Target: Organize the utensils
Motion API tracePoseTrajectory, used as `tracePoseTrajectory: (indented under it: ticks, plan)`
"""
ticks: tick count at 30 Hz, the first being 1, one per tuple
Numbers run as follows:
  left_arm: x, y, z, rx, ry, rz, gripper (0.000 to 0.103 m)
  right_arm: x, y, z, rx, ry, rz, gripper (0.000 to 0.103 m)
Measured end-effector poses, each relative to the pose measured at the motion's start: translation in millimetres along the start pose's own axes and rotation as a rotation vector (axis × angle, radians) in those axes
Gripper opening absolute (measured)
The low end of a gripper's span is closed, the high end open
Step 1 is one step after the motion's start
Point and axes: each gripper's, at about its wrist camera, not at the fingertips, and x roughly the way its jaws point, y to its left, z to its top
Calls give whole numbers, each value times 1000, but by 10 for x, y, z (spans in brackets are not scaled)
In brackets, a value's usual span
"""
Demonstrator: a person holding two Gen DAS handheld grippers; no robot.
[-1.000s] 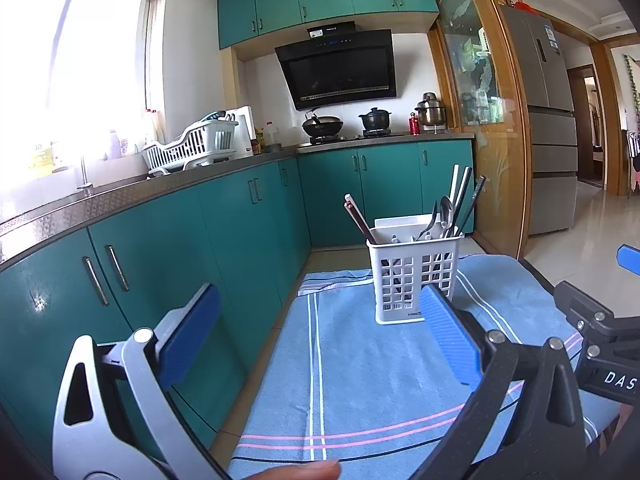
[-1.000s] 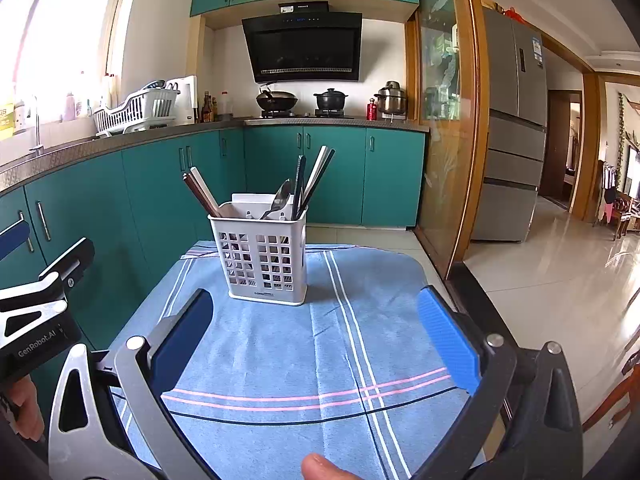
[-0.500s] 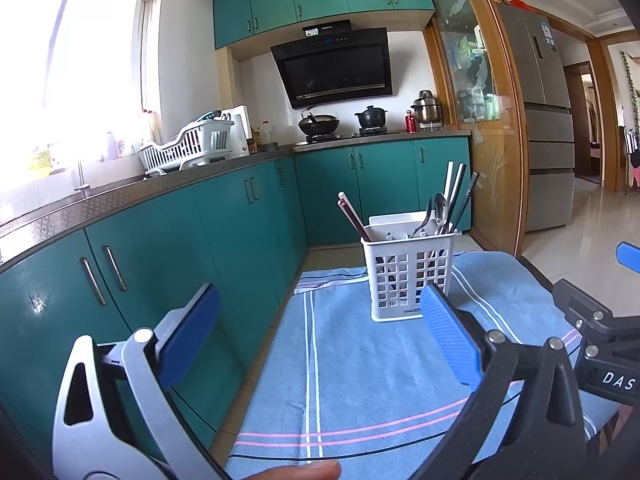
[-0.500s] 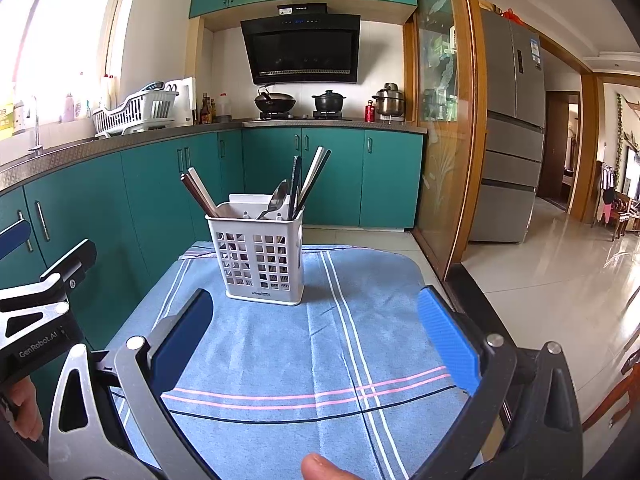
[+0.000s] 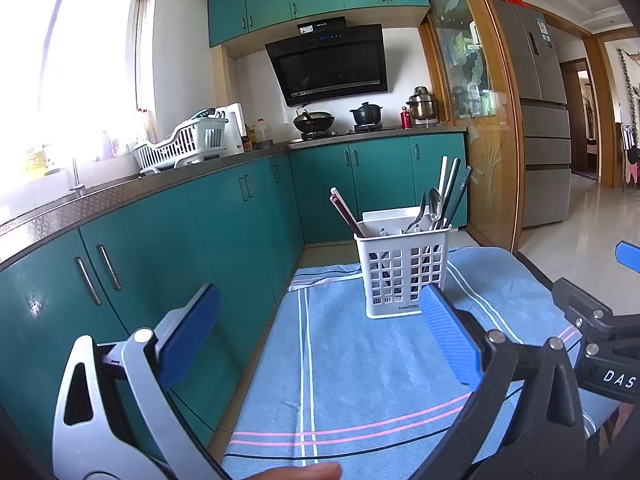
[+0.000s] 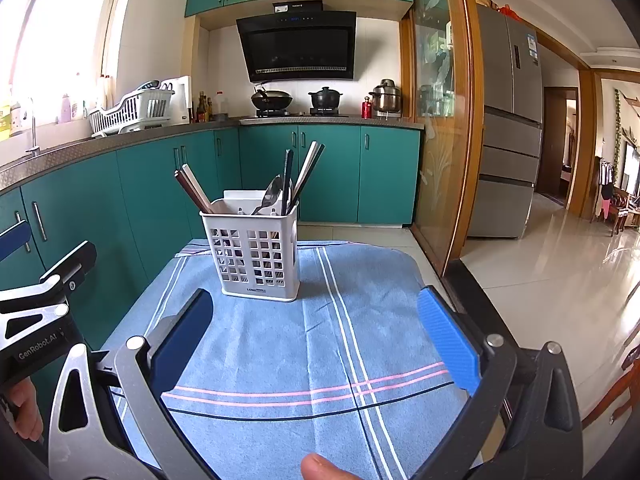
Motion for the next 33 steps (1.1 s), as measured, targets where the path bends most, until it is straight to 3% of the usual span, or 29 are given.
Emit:
tracePoseTrajectory:
  ticks: [33]
  plan:
    - [39, 12, -75, -3, 4, -18, 99, -2, 22, -20, -16, -4, 3, 100]
